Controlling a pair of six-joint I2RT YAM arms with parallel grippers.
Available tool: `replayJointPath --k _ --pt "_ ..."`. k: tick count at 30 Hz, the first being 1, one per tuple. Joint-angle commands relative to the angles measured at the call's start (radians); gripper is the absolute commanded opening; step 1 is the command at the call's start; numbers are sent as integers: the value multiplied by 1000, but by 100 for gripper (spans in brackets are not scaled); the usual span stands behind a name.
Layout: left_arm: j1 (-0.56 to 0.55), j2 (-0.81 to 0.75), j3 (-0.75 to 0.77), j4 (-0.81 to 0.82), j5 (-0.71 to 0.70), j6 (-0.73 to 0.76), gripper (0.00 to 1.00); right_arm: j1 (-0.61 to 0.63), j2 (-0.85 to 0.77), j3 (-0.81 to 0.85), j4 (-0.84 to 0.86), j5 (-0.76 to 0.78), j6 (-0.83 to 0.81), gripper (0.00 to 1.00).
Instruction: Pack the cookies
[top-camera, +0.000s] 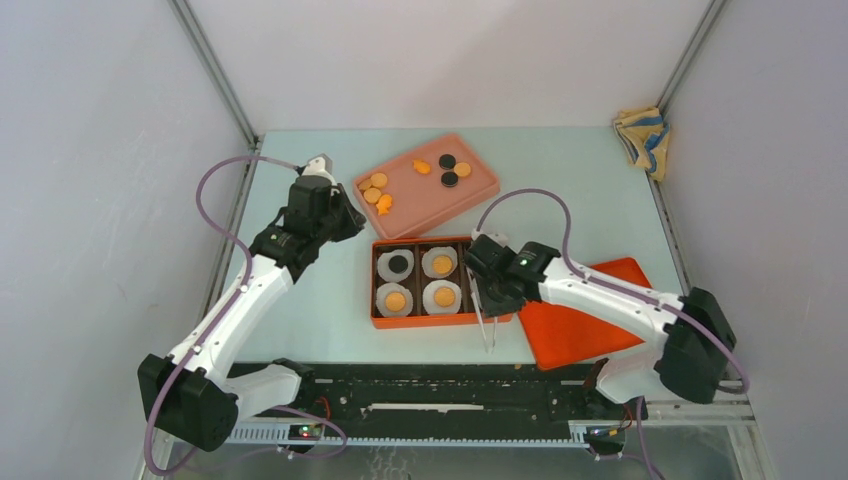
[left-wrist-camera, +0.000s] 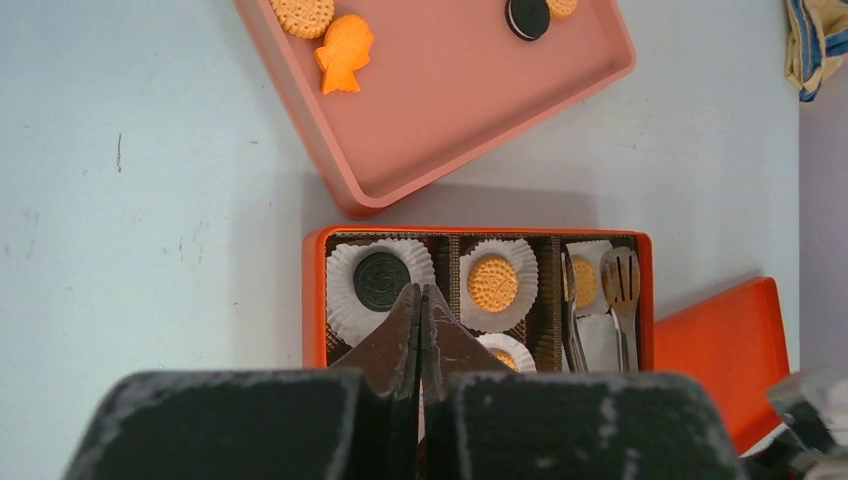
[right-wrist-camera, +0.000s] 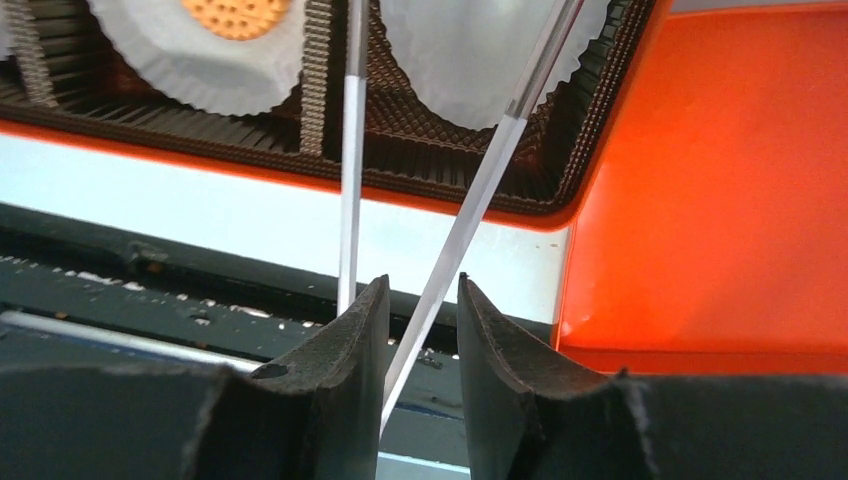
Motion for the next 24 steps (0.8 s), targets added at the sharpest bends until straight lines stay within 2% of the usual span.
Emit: replayJointPath --k 1,5,11,16,24 --pt "-5 -11 25 30 13 2 0 7 59 9 13 49 33 38" --pt "-6 -5 27 29 12 5 0 6 98 9 4 76 45 35" --pt "-5 7 25 33 21 4 0 4 112 9 -6 86 52 13" --pt "-5 3 26 34 24 6 0 6 52 9 -27 82 79 1" --pt "-5 18 22 56 58 11 0 42 -62 9 -96 193 156 0"
